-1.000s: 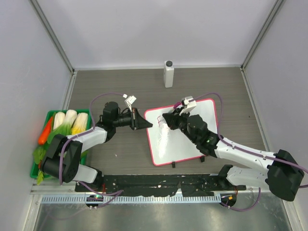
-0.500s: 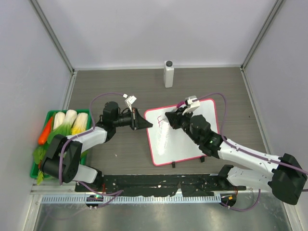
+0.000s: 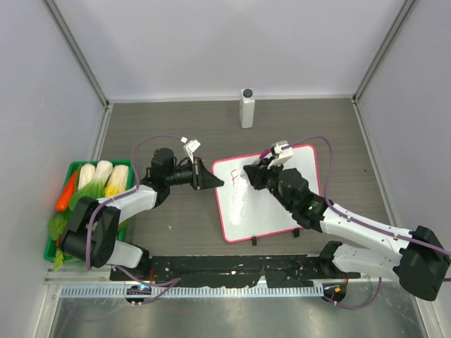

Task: Write a sentence on the whiteboard
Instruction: Write with the whiteboard marker on the whiteboard.

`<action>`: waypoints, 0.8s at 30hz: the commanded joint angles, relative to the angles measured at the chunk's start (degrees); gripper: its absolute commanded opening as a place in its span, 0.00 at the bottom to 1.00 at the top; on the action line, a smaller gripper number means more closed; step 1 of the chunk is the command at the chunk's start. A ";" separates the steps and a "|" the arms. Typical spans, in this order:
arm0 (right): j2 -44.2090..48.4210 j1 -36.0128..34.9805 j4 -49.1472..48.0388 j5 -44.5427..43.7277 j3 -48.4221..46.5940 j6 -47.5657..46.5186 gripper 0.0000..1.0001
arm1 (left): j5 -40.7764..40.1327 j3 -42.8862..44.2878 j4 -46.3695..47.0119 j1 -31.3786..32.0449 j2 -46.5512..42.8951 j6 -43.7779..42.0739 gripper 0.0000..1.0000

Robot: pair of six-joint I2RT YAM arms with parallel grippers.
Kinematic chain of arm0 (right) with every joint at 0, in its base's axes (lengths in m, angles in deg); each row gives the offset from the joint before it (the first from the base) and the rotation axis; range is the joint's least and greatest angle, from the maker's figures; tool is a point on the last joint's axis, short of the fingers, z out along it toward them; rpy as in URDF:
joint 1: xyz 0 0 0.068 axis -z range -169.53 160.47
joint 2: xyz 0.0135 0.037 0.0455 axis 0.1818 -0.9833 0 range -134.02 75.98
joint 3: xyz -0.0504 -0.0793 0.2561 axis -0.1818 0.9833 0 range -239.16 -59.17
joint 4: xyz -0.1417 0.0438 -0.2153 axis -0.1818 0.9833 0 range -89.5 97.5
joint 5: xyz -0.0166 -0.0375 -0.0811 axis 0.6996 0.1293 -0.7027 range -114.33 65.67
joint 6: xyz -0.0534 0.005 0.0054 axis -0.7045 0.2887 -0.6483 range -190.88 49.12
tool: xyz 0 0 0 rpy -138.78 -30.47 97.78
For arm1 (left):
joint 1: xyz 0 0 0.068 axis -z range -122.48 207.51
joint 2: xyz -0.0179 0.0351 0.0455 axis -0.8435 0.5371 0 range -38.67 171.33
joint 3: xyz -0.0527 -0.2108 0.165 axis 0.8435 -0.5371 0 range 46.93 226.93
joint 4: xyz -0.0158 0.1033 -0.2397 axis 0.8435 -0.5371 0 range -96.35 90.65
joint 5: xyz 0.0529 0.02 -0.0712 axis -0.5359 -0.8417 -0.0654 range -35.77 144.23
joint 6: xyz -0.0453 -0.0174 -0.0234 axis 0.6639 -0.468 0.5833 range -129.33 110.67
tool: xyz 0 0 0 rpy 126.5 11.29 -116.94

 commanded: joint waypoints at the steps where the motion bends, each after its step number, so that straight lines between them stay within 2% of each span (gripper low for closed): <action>1: -0.50 0.15 -1.23 -2.39 0.38 -0.09 0.02 | -4.99 -0.58 -5.66 1.69 0.57 -9.64 0.00; 9: -0.50 0.15 -0.26 -3.62 0.56 -0.79 0.01 | -4.73 -0.49 -5.57 1.69 0.84 -9.64 0.00; 24: -2.96 0.15 -0.09 2.26 -0.06 -0.44 0.01 | -4.73 -0.49 -5.66 1.78 0.66 -9.81 0.00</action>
